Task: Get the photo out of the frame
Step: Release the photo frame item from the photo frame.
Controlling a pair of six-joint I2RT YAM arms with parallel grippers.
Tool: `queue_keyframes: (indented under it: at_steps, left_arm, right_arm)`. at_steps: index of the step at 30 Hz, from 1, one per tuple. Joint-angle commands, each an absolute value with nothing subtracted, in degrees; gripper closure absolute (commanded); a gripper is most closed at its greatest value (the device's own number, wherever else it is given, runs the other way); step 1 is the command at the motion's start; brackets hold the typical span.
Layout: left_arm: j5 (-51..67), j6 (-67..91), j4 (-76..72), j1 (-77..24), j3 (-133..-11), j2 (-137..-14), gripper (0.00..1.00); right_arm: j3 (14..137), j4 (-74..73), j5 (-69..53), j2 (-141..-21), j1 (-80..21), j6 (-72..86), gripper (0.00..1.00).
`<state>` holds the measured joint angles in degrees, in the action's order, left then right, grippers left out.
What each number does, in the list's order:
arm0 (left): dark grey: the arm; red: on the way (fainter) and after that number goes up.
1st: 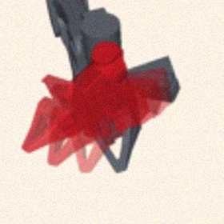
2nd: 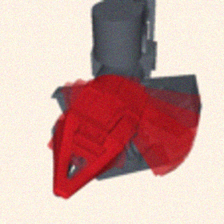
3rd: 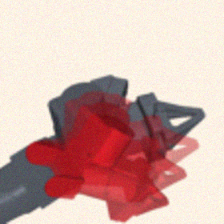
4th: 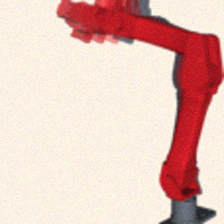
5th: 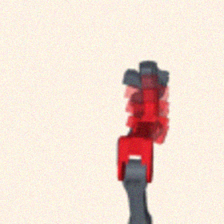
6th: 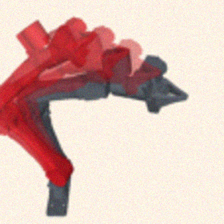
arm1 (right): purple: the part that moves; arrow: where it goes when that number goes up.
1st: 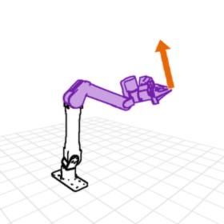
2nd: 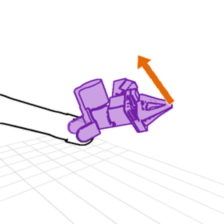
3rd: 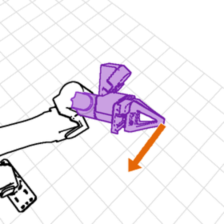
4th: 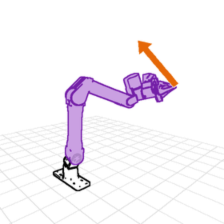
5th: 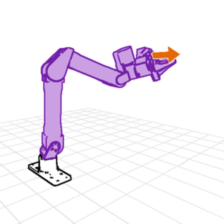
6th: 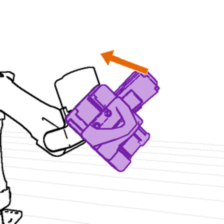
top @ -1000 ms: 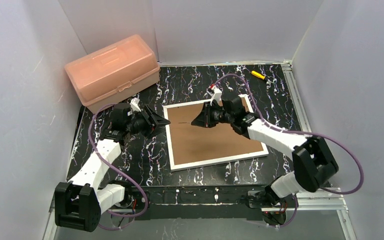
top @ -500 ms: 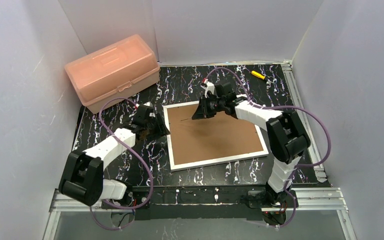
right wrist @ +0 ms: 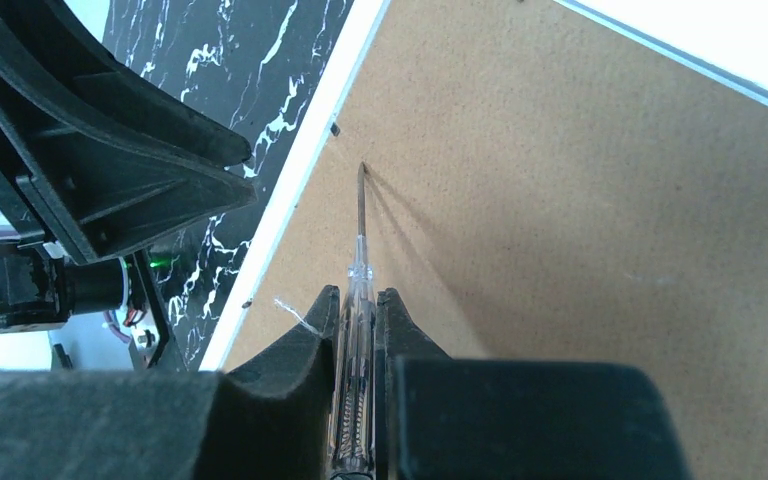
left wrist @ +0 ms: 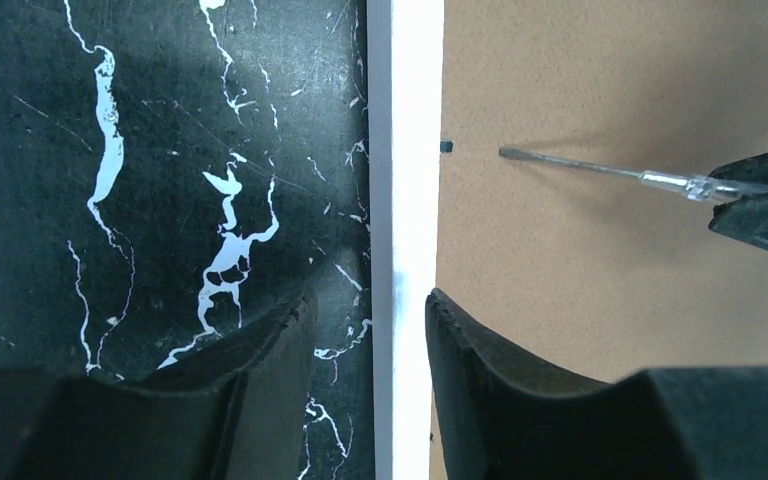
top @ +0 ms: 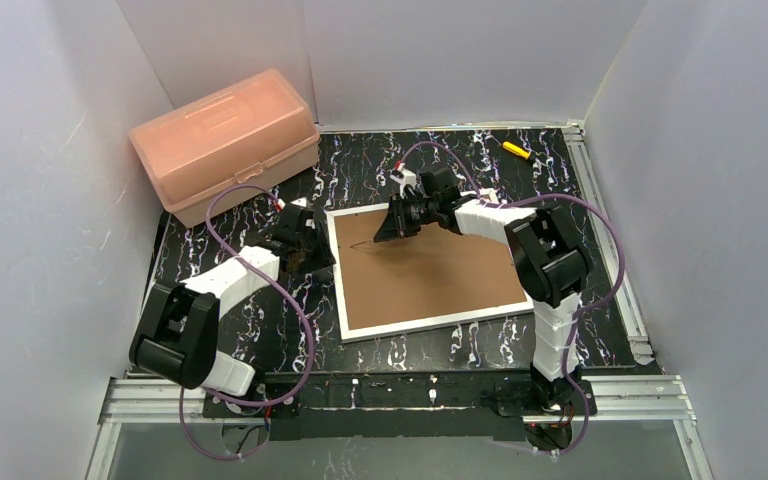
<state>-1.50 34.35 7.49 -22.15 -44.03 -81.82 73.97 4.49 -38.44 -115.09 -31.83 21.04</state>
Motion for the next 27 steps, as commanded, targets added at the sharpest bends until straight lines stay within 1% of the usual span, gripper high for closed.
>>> queue_keyframes:
  at_steps: [1, 11, 18, 27]
  left_arm:
    - [-1.59, 34.24, 7.81, -21.99, -46.48, -82.71, 0.59]
    - [3.00, 35.75, 5.06, -19.13, -46.60, -84.39, 0.62]
    - [5.10, 35.95, 3.93, -17.53, -47.11, -85.71, 0.67]
    - [6.71, 35.90, 2.54, -15.99, -47.96, -87.35, 0.69]
  right_arm:
    - [76.53, 9.30, -42.40, -116.62, -31.57, 22.51, 0.99]
    - [77.56, 11.51, -44.33, -120.02, -31.58, 25.45, 0.99]
    - [78.76, 12.64, -45.14, -122.17, -31.59, 26.85, 0.99]
    - [79.76, 13.16, -46.20, -123.81, -31.60, 27.70, 0.99]
